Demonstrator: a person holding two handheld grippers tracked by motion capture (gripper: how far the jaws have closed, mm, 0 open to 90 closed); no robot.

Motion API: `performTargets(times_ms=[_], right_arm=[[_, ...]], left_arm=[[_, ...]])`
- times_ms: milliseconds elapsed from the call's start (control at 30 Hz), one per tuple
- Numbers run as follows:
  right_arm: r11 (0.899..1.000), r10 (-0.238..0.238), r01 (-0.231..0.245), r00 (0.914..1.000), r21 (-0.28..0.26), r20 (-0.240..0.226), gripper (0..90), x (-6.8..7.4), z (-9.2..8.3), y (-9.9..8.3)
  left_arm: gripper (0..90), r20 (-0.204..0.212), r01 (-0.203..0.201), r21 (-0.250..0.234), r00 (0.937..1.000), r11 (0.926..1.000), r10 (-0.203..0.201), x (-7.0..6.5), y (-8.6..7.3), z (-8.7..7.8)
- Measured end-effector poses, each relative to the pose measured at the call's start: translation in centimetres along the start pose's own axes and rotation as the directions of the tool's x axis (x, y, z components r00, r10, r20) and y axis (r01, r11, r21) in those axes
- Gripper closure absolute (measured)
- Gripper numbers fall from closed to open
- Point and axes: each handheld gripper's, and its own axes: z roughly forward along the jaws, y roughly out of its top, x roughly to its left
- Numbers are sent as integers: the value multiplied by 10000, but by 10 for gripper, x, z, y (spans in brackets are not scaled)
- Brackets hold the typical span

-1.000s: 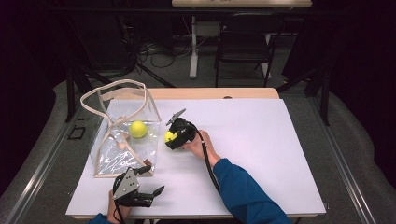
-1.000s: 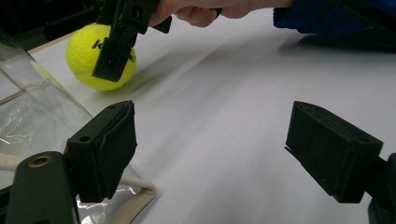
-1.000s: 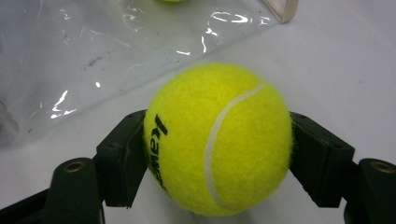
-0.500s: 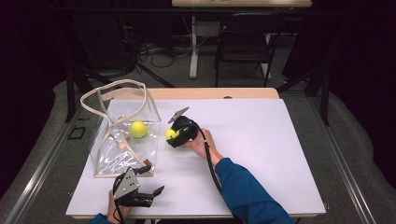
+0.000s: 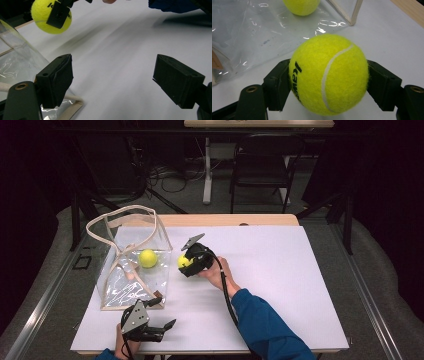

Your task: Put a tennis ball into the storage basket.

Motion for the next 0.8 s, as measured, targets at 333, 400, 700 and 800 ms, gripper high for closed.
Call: performTargets(times_ms=[333,400,700,800], right_arm=[[9998,-16,18,9999,-184,104,266,-1,-8,1],[9997,19,-16,9999,-243,134,266,-1,-9,2],[9993,49,-41,9997,-362,221,266,-5,-15,3],[9992,26,-17,9997,-396,238,266,-6,-17,3]], left_arm=[[161,-4,-4,-15,10000,10000,4,0,0,0],[161,-14,6,-19,10000,10000,-7,0,0,0],[161,-8,-7,-2,10000,10000,7,0,0,0],[161,14,-5,-3,10000,10000,5,0,0,0]])
